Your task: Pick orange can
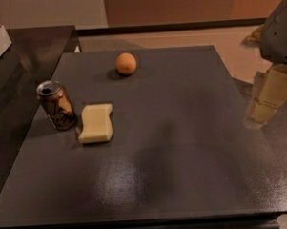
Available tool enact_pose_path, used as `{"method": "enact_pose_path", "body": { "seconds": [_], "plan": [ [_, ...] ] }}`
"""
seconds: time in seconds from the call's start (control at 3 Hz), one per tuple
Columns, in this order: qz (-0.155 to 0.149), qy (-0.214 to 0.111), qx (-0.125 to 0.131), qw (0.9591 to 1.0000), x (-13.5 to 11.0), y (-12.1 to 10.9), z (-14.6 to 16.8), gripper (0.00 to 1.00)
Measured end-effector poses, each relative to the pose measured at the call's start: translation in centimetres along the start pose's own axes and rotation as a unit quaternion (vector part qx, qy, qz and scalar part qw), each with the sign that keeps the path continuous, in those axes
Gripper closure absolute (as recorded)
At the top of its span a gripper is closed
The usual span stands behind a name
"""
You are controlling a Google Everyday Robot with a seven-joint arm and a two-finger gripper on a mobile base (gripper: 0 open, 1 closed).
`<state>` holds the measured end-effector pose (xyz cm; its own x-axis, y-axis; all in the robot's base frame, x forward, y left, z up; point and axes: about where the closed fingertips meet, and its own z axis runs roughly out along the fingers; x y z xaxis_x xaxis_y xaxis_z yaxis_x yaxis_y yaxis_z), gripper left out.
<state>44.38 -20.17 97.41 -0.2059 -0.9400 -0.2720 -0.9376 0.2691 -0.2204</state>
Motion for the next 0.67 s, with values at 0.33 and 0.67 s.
{"method": "enact_pose_path", "body": {
  "seconds": [0.33,0.67],
  "plan": [
    [-0.006,-0.057,-0.012,0.9983,-3.9,-0.2,1.4,0.0],
    [-0.022,-0.11,-0.018,0.9935,-9.1,-0.2,3.0,0.0]
  ]
}}
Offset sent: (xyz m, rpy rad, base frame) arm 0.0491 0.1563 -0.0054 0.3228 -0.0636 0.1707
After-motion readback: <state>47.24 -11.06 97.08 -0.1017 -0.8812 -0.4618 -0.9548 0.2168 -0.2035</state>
